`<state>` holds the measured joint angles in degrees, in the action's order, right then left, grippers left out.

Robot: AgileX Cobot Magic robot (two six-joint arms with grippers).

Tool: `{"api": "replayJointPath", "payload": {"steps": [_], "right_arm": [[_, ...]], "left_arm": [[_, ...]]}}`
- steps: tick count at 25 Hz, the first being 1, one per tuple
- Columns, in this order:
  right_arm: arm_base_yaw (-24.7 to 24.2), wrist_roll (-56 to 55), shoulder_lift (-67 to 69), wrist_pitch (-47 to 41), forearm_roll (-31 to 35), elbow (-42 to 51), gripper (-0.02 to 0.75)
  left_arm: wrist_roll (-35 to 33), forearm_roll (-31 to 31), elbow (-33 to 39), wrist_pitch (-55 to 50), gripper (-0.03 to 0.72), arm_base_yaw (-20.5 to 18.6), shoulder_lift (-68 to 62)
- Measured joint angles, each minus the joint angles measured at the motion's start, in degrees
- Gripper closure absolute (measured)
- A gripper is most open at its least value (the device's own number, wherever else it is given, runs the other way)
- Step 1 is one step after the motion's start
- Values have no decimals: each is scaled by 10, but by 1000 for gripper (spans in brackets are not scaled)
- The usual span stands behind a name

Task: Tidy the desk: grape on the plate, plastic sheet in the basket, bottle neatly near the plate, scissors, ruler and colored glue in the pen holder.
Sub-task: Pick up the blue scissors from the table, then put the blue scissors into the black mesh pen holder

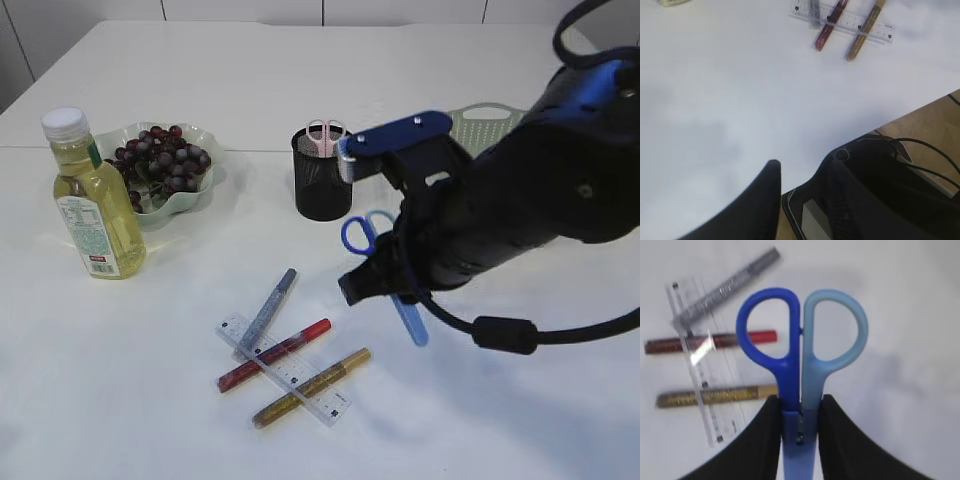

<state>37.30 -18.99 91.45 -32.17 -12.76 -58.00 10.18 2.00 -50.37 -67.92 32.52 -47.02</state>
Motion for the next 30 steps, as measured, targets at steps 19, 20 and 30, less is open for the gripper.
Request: {"api": "replayJointPath", "payload": {"steps": [19, 20, 30], "right_arm": [[-95, -8, 46, 285, -107, -61, 536], [-97, -8, 60, 292, -110, -75, 536], [-123, -9, 197, 322, -119, -247, 537]], "left_arm": [[0, -3, 0, 74, 452, 0, -1], [0, -3, 0, 81, 451, 0, -1], [0, -20, 0, 119, 451, 0, -1]]}}
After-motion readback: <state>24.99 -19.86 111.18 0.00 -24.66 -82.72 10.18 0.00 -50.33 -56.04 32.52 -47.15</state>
